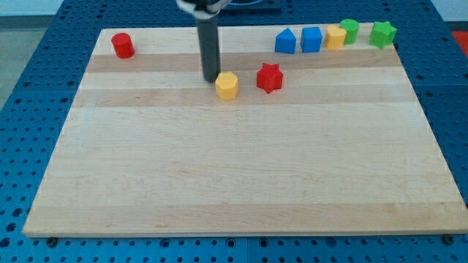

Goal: Move the blue cube down a bit

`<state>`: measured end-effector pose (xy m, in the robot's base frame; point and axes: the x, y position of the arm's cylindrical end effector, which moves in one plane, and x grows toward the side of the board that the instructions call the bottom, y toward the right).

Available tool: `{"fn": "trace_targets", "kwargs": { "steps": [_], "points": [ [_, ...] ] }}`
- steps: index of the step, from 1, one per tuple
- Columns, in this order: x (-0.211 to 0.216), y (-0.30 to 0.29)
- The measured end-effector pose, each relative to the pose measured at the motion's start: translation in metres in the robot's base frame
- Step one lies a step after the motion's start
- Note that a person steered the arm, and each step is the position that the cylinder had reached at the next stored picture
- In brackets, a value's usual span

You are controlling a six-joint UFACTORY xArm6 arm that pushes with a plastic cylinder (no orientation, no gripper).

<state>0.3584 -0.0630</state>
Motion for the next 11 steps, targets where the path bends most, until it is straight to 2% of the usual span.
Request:
{"fn": "trace_targets", "kwargs": {
  "steps": [1,2,3,5,6,8,11],
  "points": [
    [-0.011,0.009],
    [-0.09,0.046],
    [-0.147,0.112],
    [-0.149,0.197],
    [-0.149,0.203],
    [-0.104,0.188],
    [-0.11,0.164]
  ]
}}
